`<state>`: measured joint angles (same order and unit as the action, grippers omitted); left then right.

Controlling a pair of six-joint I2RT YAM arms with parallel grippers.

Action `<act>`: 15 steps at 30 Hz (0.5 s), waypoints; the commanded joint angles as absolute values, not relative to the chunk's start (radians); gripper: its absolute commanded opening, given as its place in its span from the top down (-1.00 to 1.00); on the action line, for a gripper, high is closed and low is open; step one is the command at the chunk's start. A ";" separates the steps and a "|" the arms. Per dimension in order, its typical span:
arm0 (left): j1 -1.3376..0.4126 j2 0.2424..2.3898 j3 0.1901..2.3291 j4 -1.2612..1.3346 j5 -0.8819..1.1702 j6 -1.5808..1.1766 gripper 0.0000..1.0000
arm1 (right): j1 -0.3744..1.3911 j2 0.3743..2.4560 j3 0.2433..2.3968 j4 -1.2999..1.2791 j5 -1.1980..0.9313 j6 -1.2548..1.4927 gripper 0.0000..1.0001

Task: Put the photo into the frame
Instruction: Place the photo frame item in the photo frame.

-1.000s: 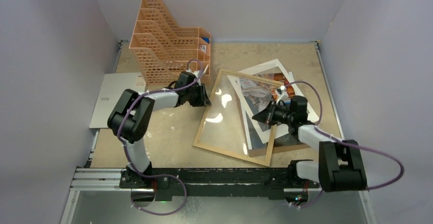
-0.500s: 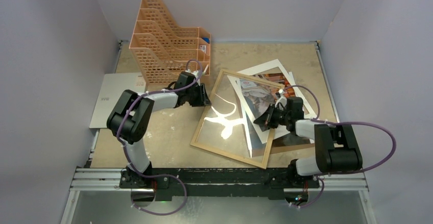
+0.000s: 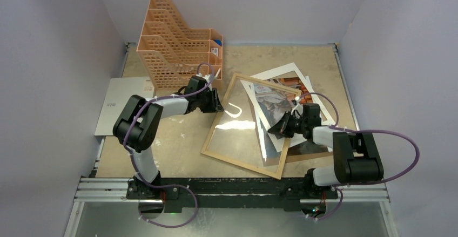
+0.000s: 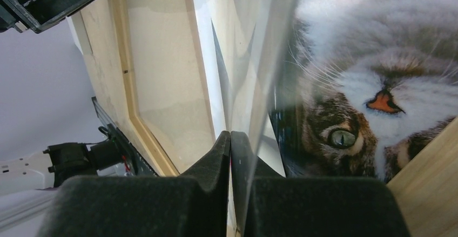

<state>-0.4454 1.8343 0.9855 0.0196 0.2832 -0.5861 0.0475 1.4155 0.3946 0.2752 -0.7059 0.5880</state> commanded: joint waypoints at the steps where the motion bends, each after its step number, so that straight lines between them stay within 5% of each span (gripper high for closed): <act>1: -0.451 1.874 0.981 -0.058 0.231 -0.564 0.30 | 0.058 1.417 0.398 0.247 -0.773 0.597 1.00; 15: -0.453 1.884 0.976 -0.071 0.160 -0.589 0.55 | 0.042 1.409 0.428 0.090 -0.879 0.601 1.00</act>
